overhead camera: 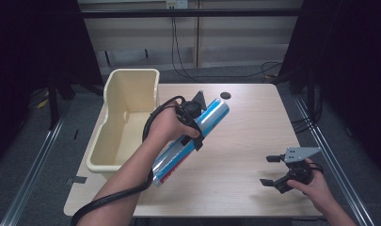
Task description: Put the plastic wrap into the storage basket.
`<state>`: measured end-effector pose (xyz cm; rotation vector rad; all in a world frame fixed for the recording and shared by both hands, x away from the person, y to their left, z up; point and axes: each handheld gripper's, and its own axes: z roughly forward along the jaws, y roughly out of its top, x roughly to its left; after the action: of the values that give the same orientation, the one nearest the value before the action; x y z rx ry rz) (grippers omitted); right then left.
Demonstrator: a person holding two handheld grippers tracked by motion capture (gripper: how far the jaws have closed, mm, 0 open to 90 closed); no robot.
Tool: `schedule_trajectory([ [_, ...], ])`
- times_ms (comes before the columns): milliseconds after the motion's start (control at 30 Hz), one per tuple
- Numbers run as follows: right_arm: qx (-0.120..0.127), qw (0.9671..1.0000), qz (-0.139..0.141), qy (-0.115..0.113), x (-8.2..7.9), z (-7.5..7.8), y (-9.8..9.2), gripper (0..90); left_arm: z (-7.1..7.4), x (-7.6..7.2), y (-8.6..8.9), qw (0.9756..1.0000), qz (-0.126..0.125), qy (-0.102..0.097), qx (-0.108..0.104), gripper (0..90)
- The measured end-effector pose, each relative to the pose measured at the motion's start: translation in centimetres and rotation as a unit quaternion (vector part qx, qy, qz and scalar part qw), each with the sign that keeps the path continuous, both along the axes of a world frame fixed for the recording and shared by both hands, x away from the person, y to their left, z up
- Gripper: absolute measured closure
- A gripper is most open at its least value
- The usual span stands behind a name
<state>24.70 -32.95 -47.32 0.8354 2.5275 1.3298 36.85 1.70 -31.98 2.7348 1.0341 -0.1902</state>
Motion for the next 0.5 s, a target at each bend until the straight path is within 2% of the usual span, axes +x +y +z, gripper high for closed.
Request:
schedule_trajectory([
  [367,0.004,1.0,0.0,0.001,0.0,0.0,0.0,6.4,2.5,0.3,1.4,0.9999,0.012,0.001,-0.001,32.1],
  [400,0.006,1.0,0.001,0.001,0.0,0.0,0.0,6.4,2.8,0.4,1.6,0.9998,0.022,-0.001,-0.004,32.1],
  [500,0.004,1.0,-0.001,-0.004,0.1,0.0,-0.1,6.4,3.3,0.5,2.0,0.9996,0.028,0.003,-0.005,32.1],
])
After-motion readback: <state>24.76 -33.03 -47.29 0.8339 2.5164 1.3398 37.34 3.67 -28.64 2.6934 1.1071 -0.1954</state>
